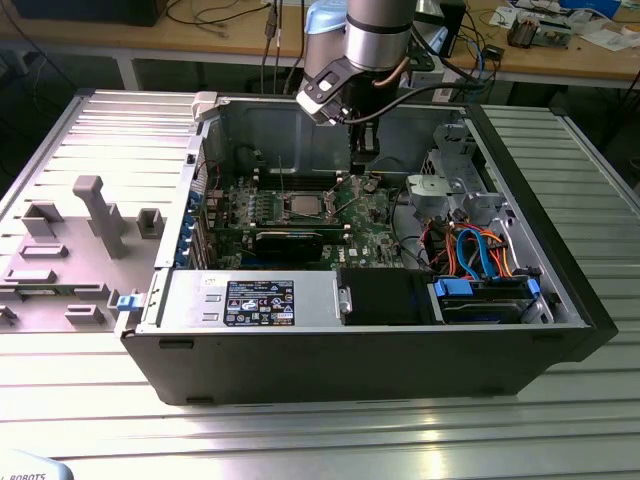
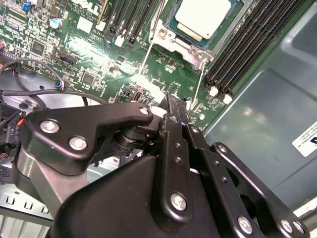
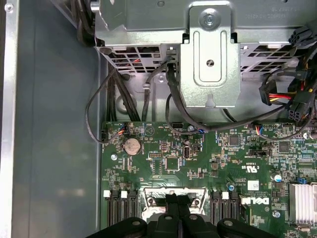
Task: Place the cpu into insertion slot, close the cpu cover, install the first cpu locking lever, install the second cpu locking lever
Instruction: 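Close the cpu cover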
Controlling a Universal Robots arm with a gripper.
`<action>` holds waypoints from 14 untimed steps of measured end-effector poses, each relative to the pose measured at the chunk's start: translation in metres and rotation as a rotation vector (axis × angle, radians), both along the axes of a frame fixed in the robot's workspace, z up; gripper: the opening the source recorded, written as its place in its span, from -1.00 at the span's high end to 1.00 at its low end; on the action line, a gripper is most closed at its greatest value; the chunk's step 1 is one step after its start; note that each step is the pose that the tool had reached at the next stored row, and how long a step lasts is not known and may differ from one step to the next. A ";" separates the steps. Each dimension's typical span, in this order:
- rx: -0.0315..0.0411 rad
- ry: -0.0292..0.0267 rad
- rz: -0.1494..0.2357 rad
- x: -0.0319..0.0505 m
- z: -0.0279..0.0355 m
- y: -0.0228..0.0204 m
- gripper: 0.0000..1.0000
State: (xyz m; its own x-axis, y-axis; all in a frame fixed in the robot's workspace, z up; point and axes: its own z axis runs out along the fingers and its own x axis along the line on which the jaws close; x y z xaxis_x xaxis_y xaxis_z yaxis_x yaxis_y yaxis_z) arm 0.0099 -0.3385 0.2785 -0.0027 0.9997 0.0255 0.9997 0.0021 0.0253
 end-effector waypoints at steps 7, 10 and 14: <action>0.0000 0.0000 0.000 0.0006 0.0000 0.0000 0.79; 0.0001 0.0004 0.005 0.0026 -0.0001 0.0000 0.79; 0.0000 0.0004 0.011 0.0030 -0.0001 0.0000 0.79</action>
